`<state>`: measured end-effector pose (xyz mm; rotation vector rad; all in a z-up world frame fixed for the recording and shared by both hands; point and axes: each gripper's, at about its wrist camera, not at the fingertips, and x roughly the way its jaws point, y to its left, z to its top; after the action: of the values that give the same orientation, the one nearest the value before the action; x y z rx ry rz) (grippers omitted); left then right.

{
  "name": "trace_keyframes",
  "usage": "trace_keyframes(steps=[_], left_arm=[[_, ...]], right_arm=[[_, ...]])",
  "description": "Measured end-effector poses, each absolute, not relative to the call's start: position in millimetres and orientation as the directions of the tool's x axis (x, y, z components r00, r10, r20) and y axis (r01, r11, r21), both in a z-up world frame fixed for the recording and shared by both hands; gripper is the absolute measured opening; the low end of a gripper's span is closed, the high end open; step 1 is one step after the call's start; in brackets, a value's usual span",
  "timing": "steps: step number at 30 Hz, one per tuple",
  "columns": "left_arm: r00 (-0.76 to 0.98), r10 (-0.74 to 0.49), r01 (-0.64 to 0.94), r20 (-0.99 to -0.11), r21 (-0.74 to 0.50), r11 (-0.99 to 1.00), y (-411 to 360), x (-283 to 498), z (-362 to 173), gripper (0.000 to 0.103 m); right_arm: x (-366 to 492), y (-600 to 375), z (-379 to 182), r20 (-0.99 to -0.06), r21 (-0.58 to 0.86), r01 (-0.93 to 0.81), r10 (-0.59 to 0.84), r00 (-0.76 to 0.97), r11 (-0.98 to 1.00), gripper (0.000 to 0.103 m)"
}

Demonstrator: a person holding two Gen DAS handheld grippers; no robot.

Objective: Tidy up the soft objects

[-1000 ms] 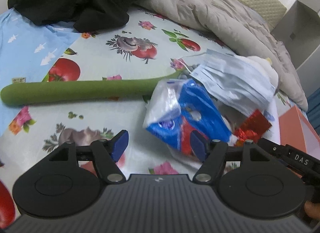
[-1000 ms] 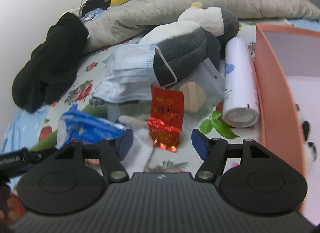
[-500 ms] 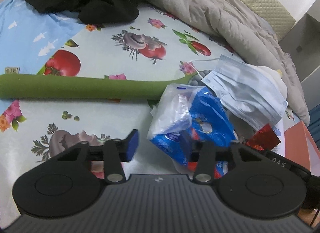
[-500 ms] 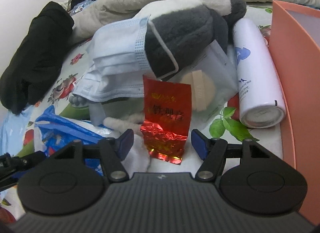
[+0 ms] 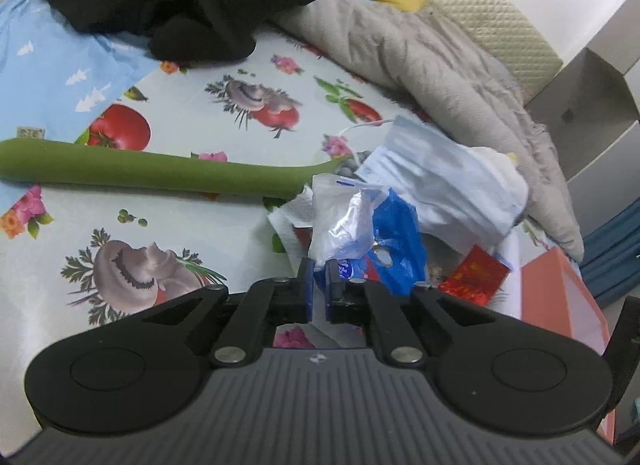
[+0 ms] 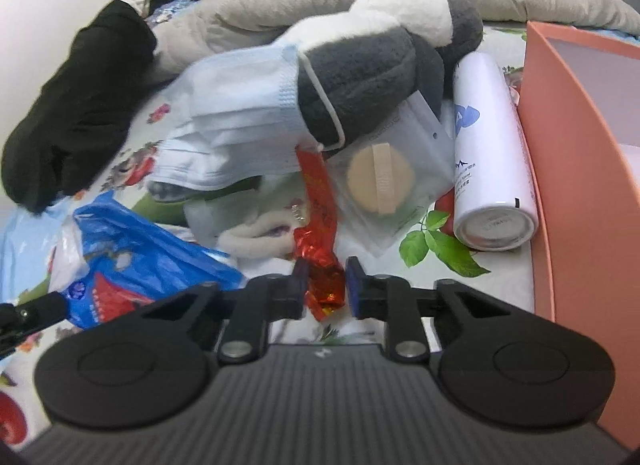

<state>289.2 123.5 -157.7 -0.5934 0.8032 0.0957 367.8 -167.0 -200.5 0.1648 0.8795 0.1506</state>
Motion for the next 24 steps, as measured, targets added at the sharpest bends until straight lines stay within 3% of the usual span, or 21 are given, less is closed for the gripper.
trace_keyframes(steps=[11, 24], left_arm=[[0.734, -0.154, -0.287, -0.662, -0.507, 0.813, 112, 215, -126, 0.005], [0.712, -0.217, -0.300, -0.668, -0.569, 0.766, 100, 131, -128, 0.005]], right_arm=[[313, -166, -165, -0.720, 0.186, -0.114, 0.214, 0.660, 0.976, 0.022], [227, -175, -147, -0.716, 0.182, -0.156, 0.240, 0.656, 0.971, 0.022]])
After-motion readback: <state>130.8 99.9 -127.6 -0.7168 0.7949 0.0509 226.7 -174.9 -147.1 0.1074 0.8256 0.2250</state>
